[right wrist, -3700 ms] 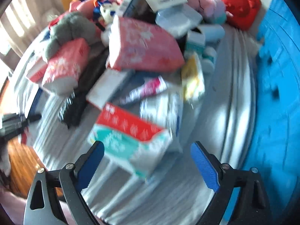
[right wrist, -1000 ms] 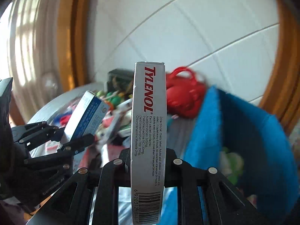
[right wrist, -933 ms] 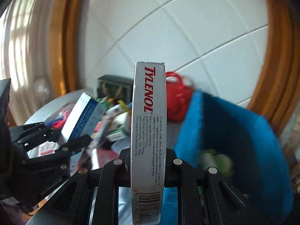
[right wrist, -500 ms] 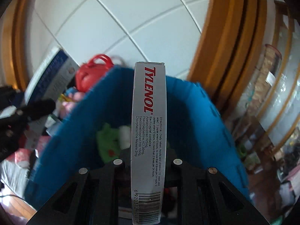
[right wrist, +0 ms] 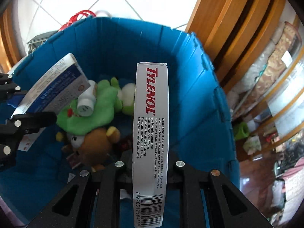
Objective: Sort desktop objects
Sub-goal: 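Carry the white box and Tylenol box over the crate and open both tools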
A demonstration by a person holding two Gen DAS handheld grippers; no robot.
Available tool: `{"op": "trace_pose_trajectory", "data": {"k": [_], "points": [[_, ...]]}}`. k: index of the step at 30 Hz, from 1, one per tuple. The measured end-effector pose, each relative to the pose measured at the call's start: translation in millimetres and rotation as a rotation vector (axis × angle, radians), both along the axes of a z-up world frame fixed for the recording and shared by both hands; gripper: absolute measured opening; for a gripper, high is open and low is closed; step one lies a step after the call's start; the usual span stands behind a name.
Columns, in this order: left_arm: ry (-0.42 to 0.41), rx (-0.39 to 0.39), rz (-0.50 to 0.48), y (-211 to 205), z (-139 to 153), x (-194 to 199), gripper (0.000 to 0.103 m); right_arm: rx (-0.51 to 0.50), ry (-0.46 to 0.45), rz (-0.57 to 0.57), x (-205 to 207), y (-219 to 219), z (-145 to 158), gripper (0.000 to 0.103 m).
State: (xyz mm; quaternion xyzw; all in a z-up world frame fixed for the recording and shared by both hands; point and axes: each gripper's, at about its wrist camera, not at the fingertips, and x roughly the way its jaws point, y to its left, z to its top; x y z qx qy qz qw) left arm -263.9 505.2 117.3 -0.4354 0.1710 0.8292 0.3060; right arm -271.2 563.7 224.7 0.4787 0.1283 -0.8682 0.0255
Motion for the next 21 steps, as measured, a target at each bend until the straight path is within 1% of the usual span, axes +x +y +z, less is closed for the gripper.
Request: {"op": "trace_pose_trajectory", "data": {"k": [1, 3, 5, 7, 9, 10, 11, 13, 14, 15, 16, 17, 18, 19, 21], "points": [[-0.001, -0.009, 0.006, 5.1, -1.0, -1.5, 0.023, -0.03, 0.007, 0.007, 0.5, 2.8, 1.5, 0.019], [0.003, -0.023, 0.014, 6.1, -4.6, -2.2, 0.023, -0.008, 0.035, 0.006, 2.7, 4.0, 2.3, 0.019], [0.008, -0.043, 0.028, 2.4, -6.3, -6.2, 0.023, -0.007, 0.033, 0.018, 3.3, 1.9, 2.3, 0.019], [0.008, -0.059, 0.036, 0.5, -10.0, -10.0, 0.023, 0.014, 0.042, 0.023, 4.9, -0.9, 2.6, 0.019], [0.003, -0.068, 0.038, -1.0, -12.1, -11.3, 0.036, 0.03, 0.055, 0.031, 7.1, -4.6, 3.4, 0.02], [0.007, -0.073, 0.041, -1.2, -11.7, -10.8, 0.049, 0.043, 0.062, 0.034, 7.6, -5.4, 3.1, 0.02], [0.015, -0.076, 0.044, -1.9, -11.4, -10.0, 0.058, 0.049, 0.064, 0.038, 8.1, -6.3, 3.1, 0.021], [0.032, -0.079, 0.048, -3.9, -9.9, -10.3, 0.059, 0.057, 0.068, 0.024, 7.8, -5.5, 2.9, 0.025], [0.036, -0.078, 0.051, -5.2, -8.0, -9.8, 0.059, 0.056, 0.072, 0.018, 7.8, -4.6, 3.6, 0.032], [0.037, -0.075, 0.053, -6.4, -6.6, -10.6, 0.059, 0.052, 0.075, 0.013, 7.8, -3.2, 4.6, 0.044], [0.035, -0.069, 0.053, -8.6, -5.6, -11.3, 0.059, 0.051, 0.078, 0.007, 7.1, -2.1, 5.4, 0.052], [0.035, -0.065, 0.056, -10.4, -4.5, -11.8, 0.059, 0.055, 0.085, -0.001, 6.8, -1.3, 6.7, 0.071], [0.039, -0.063, 0.059, -12.4, -3.1, -11.2, 0.059, 0.06, 0.094, -0.001, 7.3, -1.8, 8.1, 0.082], [0.045, -0.062, 0.06, -13.6, -1.4, -10.3, 0.059, 0.064, 0.101, 0.001, 8.2, -3.1, 9.4, 0.085], [0.056, -0.062, 0.065, -17.0, 1.2, -8.5, 0.059, 0.081, 0.111, 0.003, 9.3, -5.6, 9.8, 0.087]]}}
